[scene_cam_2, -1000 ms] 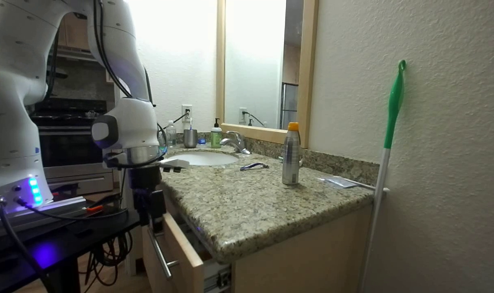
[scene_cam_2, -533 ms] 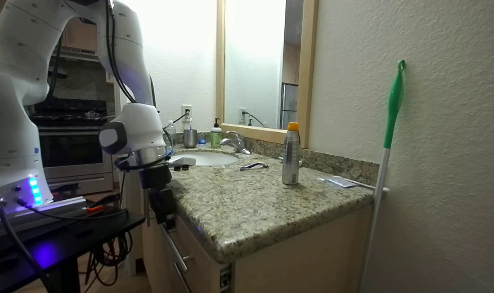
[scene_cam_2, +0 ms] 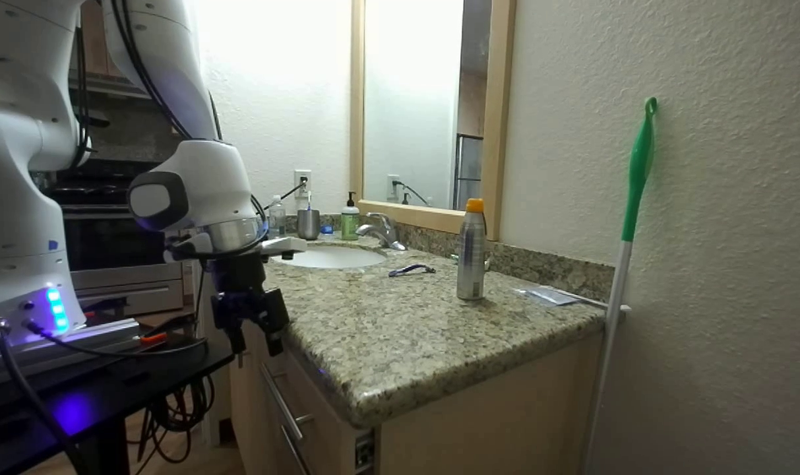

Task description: Close the open drawer

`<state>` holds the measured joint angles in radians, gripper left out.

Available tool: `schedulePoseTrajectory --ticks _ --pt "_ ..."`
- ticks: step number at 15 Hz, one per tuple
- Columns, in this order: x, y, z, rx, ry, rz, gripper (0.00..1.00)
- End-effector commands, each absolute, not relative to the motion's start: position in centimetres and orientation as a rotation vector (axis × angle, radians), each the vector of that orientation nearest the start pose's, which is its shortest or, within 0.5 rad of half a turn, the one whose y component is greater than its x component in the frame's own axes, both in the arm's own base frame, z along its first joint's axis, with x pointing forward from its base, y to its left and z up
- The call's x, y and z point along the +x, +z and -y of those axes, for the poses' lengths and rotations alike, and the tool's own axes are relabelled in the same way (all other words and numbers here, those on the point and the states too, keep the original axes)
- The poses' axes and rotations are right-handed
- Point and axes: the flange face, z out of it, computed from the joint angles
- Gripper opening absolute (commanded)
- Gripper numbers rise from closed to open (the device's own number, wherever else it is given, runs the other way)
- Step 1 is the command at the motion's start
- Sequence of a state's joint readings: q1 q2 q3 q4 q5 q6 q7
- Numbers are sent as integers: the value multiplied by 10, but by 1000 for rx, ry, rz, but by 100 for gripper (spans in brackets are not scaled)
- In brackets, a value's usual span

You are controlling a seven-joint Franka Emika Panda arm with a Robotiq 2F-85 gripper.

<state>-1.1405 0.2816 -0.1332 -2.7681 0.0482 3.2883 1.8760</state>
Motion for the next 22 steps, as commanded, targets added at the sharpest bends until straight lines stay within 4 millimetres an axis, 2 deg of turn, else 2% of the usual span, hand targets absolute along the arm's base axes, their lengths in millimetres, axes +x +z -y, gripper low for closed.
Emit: schedulePoseTrajectory --ticks 1,4,5,6,8,13,16,18,19,22 --pt "96 169 374 -198 -272 -3081 100" --pt "97 144 368 -371 -132 -3041 100" --pt "90 140 367 -404 -76 -3036 100" --pt "96 150 372 -300 -162 -3064 100" --pt "92 141 368 -352 -107 -3047 100" --pt "70 160 375 -289 -164 -3118 100" --pt "63 140 384 -363 -157 -3202 100" --pt "66 128 390 -324 -199 -3265 100" --pt "60 144 382 -320 -169 -3213 100" --pt "68 131 385 -321 -172 -3256 100"
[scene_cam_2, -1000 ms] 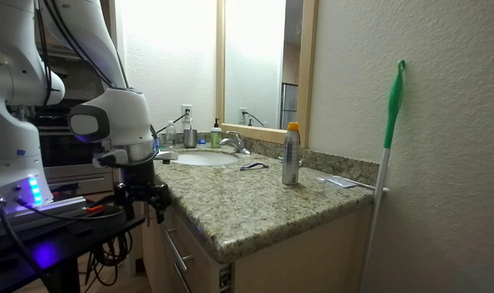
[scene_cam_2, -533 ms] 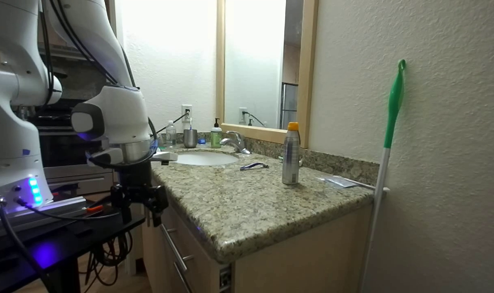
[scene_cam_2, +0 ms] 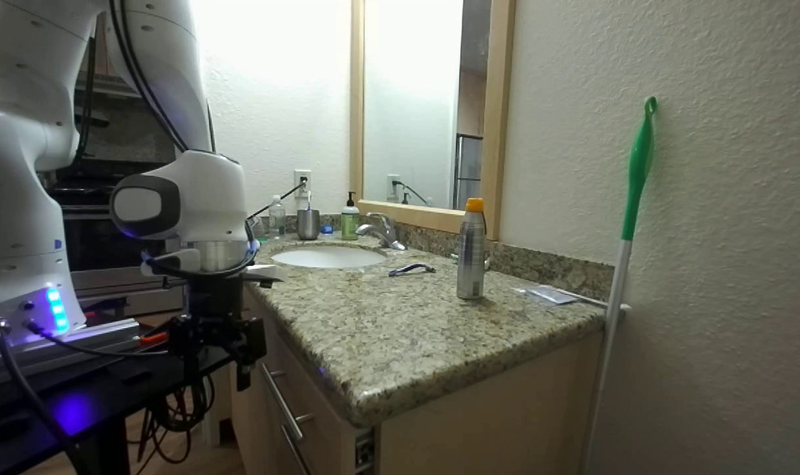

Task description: Close the open drawer

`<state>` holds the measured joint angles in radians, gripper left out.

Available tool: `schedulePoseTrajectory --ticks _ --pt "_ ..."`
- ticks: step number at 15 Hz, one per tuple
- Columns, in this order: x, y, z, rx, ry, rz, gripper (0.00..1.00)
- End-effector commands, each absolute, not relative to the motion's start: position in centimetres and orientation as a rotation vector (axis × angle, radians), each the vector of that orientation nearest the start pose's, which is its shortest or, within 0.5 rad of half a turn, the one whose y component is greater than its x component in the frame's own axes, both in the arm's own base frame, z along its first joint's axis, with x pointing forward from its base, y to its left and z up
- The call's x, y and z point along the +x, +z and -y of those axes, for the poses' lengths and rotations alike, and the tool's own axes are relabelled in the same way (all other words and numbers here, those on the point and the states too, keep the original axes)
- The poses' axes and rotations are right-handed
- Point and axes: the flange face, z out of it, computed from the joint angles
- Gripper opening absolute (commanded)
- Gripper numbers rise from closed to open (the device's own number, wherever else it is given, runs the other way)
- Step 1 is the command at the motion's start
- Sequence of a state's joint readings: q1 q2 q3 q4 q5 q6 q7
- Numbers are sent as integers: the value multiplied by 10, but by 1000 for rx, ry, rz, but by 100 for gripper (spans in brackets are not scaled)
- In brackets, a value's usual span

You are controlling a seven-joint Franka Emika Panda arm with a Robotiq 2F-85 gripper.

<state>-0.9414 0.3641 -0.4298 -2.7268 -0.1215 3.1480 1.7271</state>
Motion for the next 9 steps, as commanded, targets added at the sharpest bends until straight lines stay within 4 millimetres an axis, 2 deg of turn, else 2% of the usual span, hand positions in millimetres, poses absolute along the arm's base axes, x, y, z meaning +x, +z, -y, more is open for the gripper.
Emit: schedulePoseTrajectory --ticks 1,4,5,9 --pt "72 125 387 -271 -178 -3263 100" --pt "51 145 398 -77 -235 -3236 100" --pt "52 143 399 -17 -260 -3231 100" --pt "102 111 397 123 -286 -3175 100"
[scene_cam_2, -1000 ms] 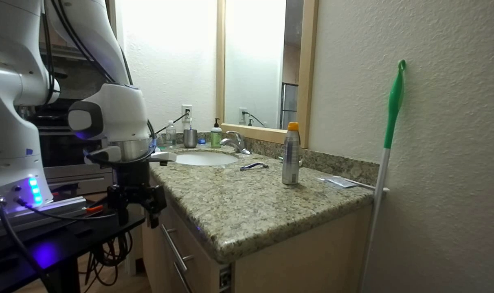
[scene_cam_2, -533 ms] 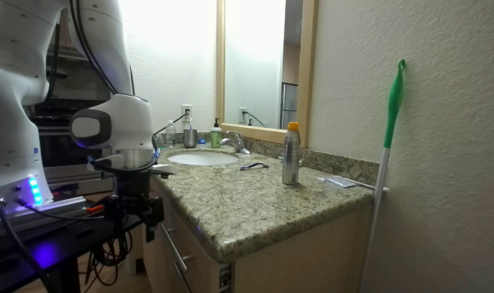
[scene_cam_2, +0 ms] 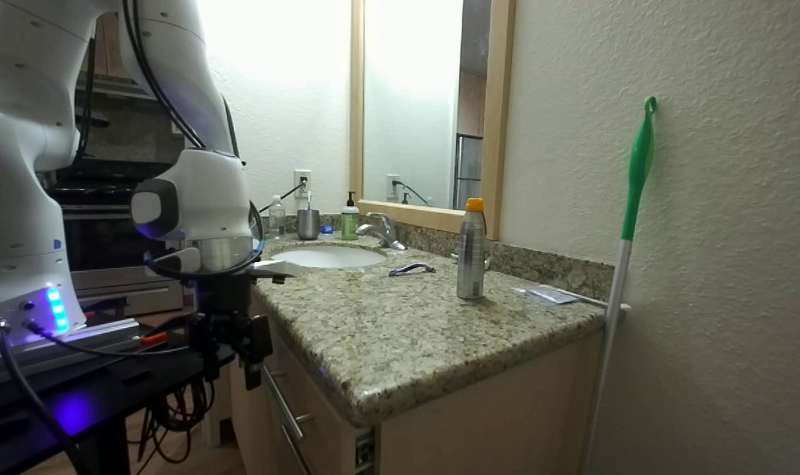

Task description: Close the open drawer

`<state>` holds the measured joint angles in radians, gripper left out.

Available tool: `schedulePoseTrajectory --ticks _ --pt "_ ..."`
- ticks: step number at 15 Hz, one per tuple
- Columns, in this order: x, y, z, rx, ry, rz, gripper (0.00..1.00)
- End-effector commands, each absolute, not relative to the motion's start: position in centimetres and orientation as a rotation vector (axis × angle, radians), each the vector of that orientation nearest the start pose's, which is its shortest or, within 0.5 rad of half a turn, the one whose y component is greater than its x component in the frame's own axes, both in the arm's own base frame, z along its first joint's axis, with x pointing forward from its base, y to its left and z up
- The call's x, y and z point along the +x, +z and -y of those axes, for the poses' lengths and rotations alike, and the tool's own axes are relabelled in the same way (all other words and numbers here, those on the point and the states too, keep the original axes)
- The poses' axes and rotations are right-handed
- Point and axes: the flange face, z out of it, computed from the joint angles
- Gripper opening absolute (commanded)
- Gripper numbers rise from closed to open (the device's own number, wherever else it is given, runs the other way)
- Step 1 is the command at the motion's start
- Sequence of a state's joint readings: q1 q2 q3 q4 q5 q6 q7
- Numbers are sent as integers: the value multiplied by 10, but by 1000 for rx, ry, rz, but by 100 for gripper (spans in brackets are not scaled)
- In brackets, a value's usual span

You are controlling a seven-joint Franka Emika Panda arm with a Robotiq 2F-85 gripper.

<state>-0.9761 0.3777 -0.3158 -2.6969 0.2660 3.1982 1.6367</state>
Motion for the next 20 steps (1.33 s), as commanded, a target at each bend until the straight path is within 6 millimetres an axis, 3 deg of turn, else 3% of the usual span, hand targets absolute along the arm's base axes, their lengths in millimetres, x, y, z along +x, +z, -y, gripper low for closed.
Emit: schedulePoseTrajectory --ticks 1,2,3,7,10,12,15,17,18,19,20 --pt "113 102 395 141 -235 -3177 100" --pt "116 93 394 170 -193 -3181 100" --pt "101 117 391 139 -251 -3181 100" --pt "105 112 390 145 -244 -3186 100" --pt "108 127 390 212 -473 -3138 100" --pt "107 134 386 178 -507 -3122 100" --pt "92 171 369 -102 -449 -3104 100" --pt "78 201 378 -195 -609 -3053 100" --pt "78 225 411 -202 -688 -3022 100" --pt "74 246 414 -207 -734 -2998 100" --pt "81 201 405 -153 -633 -3044 100"
